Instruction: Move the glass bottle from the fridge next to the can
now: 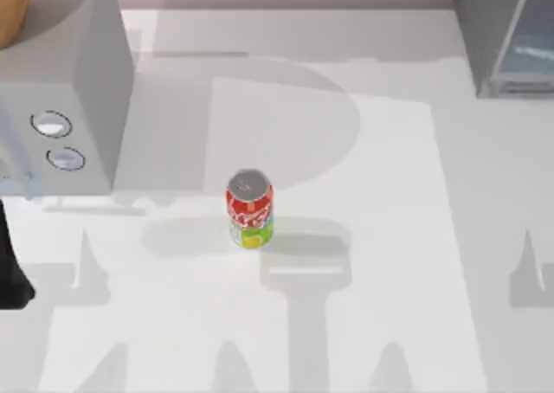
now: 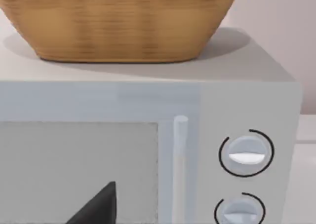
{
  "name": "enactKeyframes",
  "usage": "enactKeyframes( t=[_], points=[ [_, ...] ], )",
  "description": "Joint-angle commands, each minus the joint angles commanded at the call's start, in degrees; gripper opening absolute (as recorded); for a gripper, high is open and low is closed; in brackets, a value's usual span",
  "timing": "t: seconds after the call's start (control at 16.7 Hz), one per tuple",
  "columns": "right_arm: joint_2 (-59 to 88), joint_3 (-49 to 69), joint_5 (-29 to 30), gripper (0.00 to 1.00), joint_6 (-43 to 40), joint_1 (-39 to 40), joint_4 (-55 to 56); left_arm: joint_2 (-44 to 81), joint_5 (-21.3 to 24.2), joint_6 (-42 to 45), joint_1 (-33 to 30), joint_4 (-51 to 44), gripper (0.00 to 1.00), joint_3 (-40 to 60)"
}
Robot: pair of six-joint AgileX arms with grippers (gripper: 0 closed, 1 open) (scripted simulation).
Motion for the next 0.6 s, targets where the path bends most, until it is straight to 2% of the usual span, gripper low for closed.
enactKeyframes(
  t=[0.3,0.6],
  points=[
    [3.5,2.5,-0.3,1.00,0.1,-0.7,3.0,0.0,0.0,0.0,0.0,0.0,1.00,0.0],
    [21.6,12.5,-2.4,1.00,0.4,-3.2,15.3,0.0,0.0,0.0,0.0,0.0,1.00,0.0]
  ],
)
